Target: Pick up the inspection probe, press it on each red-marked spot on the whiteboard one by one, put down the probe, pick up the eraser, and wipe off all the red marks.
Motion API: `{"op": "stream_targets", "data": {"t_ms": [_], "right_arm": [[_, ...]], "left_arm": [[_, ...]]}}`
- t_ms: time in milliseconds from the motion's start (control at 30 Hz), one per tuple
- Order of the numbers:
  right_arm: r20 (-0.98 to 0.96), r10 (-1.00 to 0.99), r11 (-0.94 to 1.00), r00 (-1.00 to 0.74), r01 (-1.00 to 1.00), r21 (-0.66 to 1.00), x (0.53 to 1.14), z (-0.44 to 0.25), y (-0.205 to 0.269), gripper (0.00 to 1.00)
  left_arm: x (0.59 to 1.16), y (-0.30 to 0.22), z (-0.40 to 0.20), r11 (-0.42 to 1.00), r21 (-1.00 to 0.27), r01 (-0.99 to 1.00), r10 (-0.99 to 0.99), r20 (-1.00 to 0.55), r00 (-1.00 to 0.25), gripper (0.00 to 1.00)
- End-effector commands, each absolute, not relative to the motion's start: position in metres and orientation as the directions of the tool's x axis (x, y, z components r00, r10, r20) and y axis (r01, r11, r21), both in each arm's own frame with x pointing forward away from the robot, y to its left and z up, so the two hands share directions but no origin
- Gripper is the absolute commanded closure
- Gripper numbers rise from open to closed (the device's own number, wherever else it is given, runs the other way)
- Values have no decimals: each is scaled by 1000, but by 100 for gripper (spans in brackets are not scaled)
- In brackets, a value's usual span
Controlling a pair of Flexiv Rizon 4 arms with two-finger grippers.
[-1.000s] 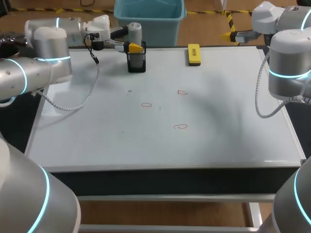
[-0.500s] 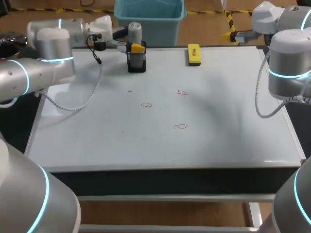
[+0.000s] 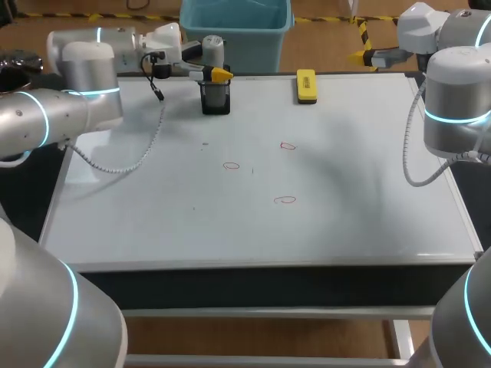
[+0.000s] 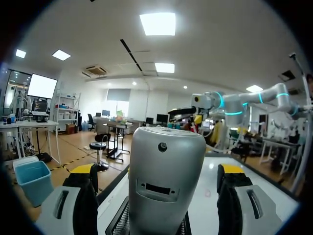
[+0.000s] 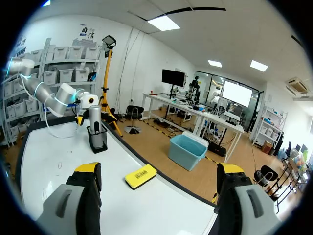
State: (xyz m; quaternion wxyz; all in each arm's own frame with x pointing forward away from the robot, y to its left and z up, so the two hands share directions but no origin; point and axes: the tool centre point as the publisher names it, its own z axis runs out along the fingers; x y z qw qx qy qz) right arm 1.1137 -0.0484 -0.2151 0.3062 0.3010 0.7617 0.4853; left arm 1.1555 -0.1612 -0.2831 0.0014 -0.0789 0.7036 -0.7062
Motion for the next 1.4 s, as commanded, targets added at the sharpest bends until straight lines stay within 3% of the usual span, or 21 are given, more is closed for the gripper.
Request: {"op": "stream_targets", "data": {"t_ms": [33, 67, 133, 200, 233, 267, 1400], "right_arm": [[-174, 755, 347, -632, 161, 924, 1114, -215, -49, 0], [-174, 755, 347, -632, 161, 924, 1114, -215, -49, 0], [-174, 755, 347, -632, 161, 924, 1114, -215, -49, 0], [-174, 755, 347, -632, 161, 924, 1114, -215, -49, 0], [-174, 755, 347, -632, 161, 924, 1114, -215, -49, 0], [-174, 755, 347, -632, 161, 924, 1114, -215, -49, 0], [-174, 755, 347, -632, 161, 924, 1114, -215, -49, 0]], "left_arm": [[1156, -161, -282, -8, -994, -109, -113, 109, -988, 17], [1156, -161, -282, -8, -994, -109, -114, 109, -988, 23], [1155, -160, -281, -8, -994, -107, -114, 107, -988, 51], [1154, -160, -281, -7, -994, -106, -112, 106, -988, 62], [1154, -159, -281, -7, -994, -105, -112, 105, -988, 77], [1153, -159, -281, -8, -995, -101, -109, 102, -989, 100], [1138, -142, -196, -8, -999, -32, -72, 33, -997, 100]]}}
